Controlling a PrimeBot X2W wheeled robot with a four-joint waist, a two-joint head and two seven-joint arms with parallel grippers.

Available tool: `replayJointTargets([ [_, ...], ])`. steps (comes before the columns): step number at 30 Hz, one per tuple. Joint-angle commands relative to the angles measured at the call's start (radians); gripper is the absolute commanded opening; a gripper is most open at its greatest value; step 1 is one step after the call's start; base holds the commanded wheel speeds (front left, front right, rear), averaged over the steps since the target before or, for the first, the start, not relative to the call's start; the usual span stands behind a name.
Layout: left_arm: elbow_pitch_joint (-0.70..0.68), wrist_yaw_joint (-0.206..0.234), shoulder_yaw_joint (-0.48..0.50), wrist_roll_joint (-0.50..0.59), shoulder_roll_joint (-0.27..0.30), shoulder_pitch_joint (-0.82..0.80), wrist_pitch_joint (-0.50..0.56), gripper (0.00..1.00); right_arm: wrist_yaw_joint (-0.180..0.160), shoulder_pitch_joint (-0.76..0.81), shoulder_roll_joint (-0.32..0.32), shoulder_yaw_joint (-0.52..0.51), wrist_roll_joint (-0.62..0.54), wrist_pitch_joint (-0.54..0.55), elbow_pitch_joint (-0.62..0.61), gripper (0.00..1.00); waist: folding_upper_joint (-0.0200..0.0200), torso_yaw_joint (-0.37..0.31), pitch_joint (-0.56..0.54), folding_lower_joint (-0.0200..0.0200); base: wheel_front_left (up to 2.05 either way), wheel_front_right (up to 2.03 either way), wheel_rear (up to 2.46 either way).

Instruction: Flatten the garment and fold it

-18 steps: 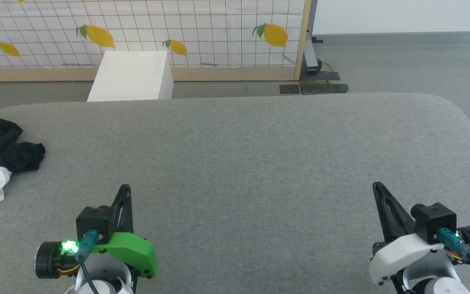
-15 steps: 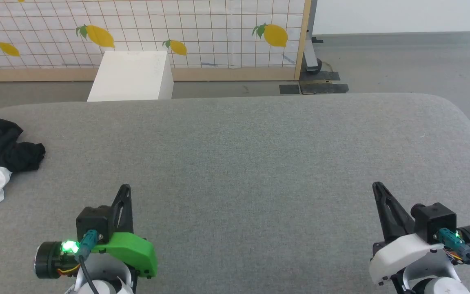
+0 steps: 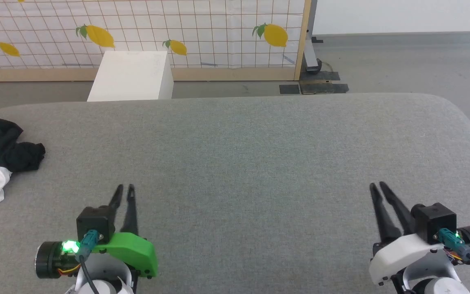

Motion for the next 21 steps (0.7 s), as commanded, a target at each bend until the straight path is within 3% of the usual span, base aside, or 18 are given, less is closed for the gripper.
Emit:
replayJointTargets([
  [1,0.0,0.0,-0.001,0.0,0.0,0.0,0.0,1.0,0.0,0.0,0.0,0.0,0.0,0.0,0.0,1.0,0.0,0.0,0.0,0.0,0.0,0.0,0.0],
  [21,0.037,0.029,-0.02,-0.028,0.005,-0.015,-0.038,1.0,0.0,-0.004,0.0,-0.004,0.015,-0.032,0.011,1.0,0.0016,0.058,-0.003,0.0,0.0,0.0,0.0],
])
